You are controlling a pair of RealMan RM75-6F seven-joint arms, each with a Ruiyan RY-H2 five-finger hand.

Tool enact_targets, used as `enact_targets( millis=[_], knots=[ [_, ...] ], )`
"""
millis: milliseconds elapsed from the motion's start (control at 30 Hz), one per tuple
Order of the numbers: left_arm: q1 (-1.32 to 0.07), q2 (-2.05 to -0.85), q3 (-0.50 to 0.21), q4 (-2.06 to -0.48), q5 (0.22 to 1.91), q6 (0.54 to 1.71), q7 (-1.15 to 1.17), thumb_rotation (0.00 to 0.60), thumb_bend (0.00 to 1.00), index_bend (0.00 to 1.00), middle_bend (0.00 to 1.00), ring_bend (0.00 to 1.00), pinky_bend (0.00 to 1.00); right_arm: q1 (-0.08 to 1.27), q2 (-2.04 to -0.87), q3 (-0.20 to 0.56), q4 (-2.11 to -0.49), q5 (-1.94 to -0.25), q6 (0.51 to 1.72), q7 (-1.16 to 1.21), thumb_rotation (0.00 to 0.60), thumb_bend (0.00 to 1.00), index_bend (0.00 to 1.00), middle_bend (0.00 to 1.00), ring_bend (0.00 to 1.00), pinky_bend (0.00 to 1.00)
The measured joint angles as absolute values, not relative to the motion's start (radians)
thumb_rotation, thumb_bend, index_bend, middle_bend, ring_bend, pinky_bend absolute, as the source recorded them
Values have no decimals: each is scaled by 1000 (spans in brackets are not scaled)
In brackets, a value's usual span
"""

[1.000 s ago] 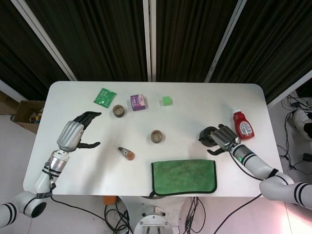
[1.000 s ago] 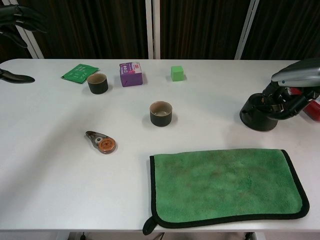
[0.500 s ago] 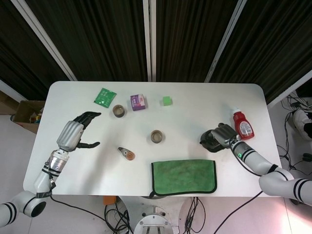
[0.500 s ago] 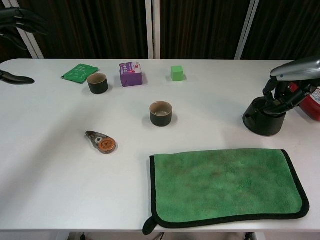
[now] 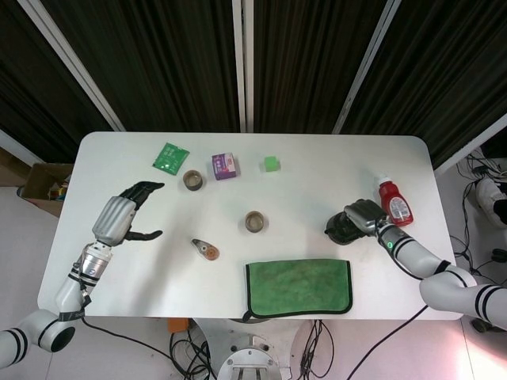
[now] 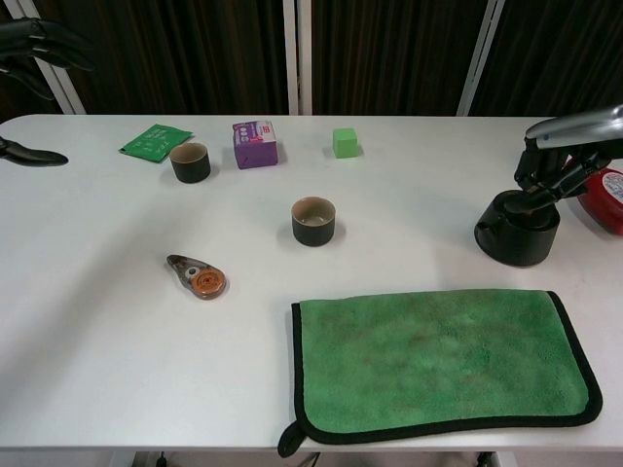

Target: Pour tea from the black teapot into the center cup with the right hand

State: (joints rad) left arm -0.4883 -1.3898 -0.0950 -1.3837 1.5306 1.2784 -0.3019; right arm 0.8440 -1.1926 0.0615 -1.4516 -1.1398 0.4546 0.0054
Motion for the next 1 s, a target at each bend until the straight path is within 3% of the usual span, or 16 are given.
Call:
enact_targets(
  millis=[333, 500, 700, 867, 1000],
  knots=[
    [-488, -1391, -94, -1379, 1530, 1278, -307, 600, 64, 160, 184, 163, 304, 831, -1226, 78, -1424, -1141, 485, 55, 283, 300, 899, 917, 765, 349],
    [-486, -1393, -93, -1374, 1531, 1280, -311, 600, 63, 161, 183, 163, 304, 825, -1242, 82, -1409, -1146, 505, 62, 376, 341, 905, 919, 766, 350],
    [-484, -1394, -91, -1369, 1531, 1282, -316, 600, 63, 161, 183, 163, 303, 819, -1253, 79, -1404, -1154, 527, 55, 391, 414, 905, 919, 766, 351],
    [-482, -1396, -90, -1365, 1532, 1285, -321, 600, 63, 161, 184, 163, 303, 812, -1261, 83, -1401, -1156, 551, 55, 492, 493, 906, 919, 766, 397],
    [-481, -1400, -89, -1361, 1534, 1286, -323, 600, 64, 162, 184, 163, 304, 802, -1277, 86, -1389, -1160, 571, 64, 514, 580, 910, 919, 766, 442]
  ],
)
